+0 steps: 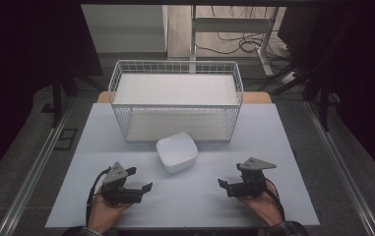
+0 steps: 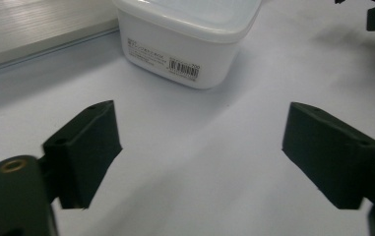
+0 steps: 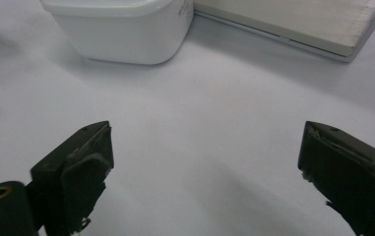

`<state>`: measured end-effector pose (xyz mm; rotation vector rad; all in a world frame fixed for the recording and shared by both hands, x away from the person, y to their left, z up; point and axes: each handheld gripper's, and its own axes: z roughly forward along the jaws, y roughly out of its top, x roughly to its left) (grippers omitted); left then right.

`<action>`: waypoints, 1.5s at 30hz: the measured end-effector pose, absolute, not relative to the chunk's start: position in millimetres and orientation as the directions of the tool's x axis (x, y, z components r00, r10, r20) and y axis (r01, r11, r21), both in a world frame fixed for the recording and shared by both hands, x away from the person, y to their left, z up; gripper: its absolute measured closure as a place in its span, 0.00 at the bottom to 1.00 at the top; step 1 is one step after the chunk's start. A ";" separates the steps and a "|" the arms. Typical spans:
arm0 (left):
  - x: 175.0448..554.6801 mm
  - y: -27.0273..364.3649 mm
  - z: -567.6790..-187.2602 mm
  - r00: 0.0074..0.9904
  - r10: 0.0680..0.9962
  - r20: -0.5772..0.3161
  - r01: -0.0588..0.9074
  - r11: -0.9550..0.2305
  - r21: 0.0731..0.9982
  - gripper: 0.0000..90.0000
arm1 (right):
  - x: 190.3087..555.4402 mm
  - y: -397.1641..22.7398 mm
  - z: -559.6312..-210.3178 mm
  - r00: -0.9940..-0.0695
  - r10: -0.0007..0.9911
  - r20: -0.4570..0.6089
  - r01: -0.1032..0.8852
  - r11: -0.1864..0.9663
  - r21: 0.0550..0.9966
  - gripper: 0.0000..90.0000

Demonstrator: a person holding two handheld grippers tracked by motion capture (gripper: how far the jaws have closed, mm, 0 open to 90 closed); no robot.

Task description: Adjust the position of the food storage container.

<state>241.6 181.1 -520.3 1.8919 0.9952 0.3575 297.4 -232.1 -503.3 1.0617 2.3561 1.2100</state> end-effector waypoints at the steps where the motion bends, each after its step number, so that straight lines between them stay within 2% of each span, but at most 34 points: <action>1: 243.0 180.4 -520.1 0.626 0.766 -0.149 0.490 -0.237 0.839 0.25 | 299.9 -230.6 -503.4 -0.692 0.718 0.077 0.481 0.379 0.791 0.15; 3: 244.9 179.5 -520.4 0.618 0.775 -0.136 0.496 -0.250 0.832 0.31 | 302.6 -229.0 -503.1 -0.698 0.712 0.076 0.481 0.388 0.786 0.21; 4: 244.9 179.5 -520.4 0.618 0.775 -0.136 0.496 -0.250 0.832 0.33 | 302.6 -229.0 -503.1 -0.698 0.712 0.076 0.481 0.388 0.786 0.21; 5: 247.2 178.9 -520.5 0.619 0.773 -0.139 0.498 -0.250 0.831 0.36 | 304.9 -226.9 -502.3 -0.706 0.704 0.070 0.471 0.395 0.789 0.27; 7: 248.4 178.9 -519.9 0.622 0.771 -0.141 0.497 -0.248 0.832 0.38 | 306.1 -225.8 -501.5 -0.708 0.703 0.069 0.469 0.394 0.791 0.29; 8: 250.7 177.5 -518.5 0.617 0.774 -0.146 0.493 -0.235 0.837 0.44 | 308.9 -224.1 -499.7 -0.717 0.693 0.076 0.464 0.394 0.793 0.36; 19: 269.3 174.0 -521.5 0.617 0.768 -0.170 0.499 -0.215 0.840 0.59 | 324.3 -216.4 -497.4 -0.732 0.666 0.146 0.494 0.371 0.786 0.53; 21: 274.5 173.9 -521.8 0.612 0.771 -0.175 0.502 -0.208 0.839 0.63 | 329.4 -213.0 -495.7 -0.736 0.663 0.134 0.483 0.377 0.790 0.61; 24: 277.9 174.5 -522.6 0.605 0.775 -0.179 0.508 -0.203 0.837 0.68 | 333.5 -210.4 -494.8 -0.742 0.657 0.134 0.476 0.375 0.795 0.67; 25: 281.5 175.2 -522.9 0.599 0.781 -0.179 0.511 -0.200 0.836 0.71 | 337.7 -206.0 -494.7 -0.744 0.659 0.115 0.469 0.391 0.792 0.72; 26: 281.5 175.2 -522.9 0.599 0.781 -0.179 0.511 -0.200 0.836 0.73 | 337.7 -206.0 -494.7 -0.744 0.659 0.115 0.469 0.391 0.792 0.72; 28: 287.3 175.6 -522.2 0.590 0.787 -0.182 0.510 -0.189 0.839 0.77 | 344.2 -199.2 -496.1 -0.750 0.655 0.096 0.459 0.409 0.789 0.81; 30: 289.5 175.4 -522.3 0.588 0.788 -0.181 0.510 -0.188 0.839 0.81 | 346.0 -196.8 -496.4 -0.752 0.652 0.098 0.460 0.411 0.787 0.83; 31: 291.8 175.1 -522.4 0.586 0.791 -0.179 0.511 -0.188 0.839 0.83 | 349.8 -191.6 -496.4 -0.761 0.644 0.083 0.448 0.427 0.786 0.89; 32: 294.4 174.8 -522.5 0.583 0.792 -0.181 0.514 -0.187 0.837 0.83 | 349.8 -191.6 -496.4 -0.761 0.644 0.083 0.448 0.427 0.786 0.89; 34: 300.4 173.4 -523.2 0.578 0.791 -0.201 0.529 -0.175 0.830 0.91 | 355.7 -183.3 -495.7 -0.767 0.639 0.057 0.430 0.445 0.786 0.97; 37: 312.4 169.6 -524.8 0.565 0.799 -0.204 0.543 -0.174 0.821 0.99 | 363.6 -175.9 -495.2 -0.768 0.638 0.049 0.424 0.450 0.786 0.99; 45: 333.1 164.3 -530.9 0.523 0.830 -0.195 0.559 -0.161 0.813 1.00 | 392.4 -156.4 -500.0 -0.774 0.629 0.071 0.434 0.446 0.783 0.99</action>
